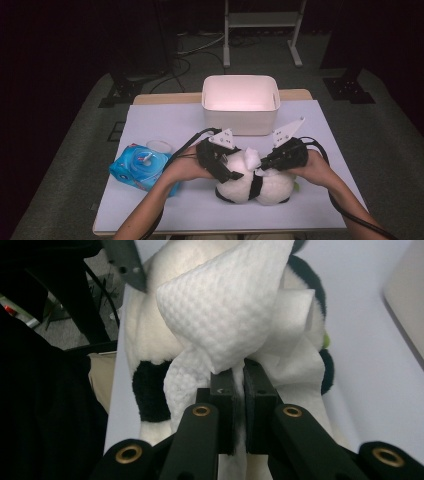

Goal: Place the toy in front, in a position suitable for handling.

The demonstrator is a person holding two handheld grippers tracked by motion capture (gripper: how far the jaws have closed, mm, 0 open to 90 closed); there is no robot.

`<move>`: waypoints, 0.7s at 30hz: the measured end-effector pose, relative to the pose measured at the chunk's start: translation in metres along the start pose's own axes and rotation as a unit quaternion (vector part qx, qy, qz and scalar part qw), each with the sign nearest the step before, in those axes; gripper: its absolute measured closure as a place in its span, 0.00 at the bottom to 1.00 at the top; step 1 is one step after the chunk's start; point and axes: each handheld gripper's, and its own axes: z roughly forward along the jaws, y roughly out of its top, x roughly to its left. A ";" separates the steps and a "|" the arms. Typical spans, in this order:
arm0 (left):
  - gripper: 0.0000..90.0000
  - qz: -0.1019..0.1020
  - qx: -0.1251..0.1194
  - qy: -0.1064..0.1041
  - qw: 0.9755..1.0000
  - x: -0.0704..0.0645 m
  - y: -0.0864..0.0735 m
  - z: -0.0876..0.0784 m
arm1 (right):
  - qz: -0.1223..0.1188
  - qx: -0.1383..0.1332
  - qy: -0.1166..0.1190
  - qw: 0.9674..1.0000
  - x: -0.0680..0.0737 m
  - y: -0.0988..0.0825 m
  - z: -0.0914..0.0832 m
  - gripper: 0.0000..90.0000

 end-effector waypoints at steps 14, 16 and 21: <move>0.11 0.004 0.004 -0.015 1.000 -0.020 -0.003 -0.013 | -0.023 -0.007 0.009 1.000 0.034 -0.006 0.001 0.94; 0.14 0.008 0.003 -0.017 1.000 -0.022 -0.004 -0.012 | -0.025 -0.002 0.007 1.000 0.039 -0.005 0.001 0.94; 0.18 0.006 -0.004 -0.015 1.000 -0.028 -0.009 -0.008 | -0.037 -0.001 -0.006 0.999 0.044 0.000 -0.002 0.94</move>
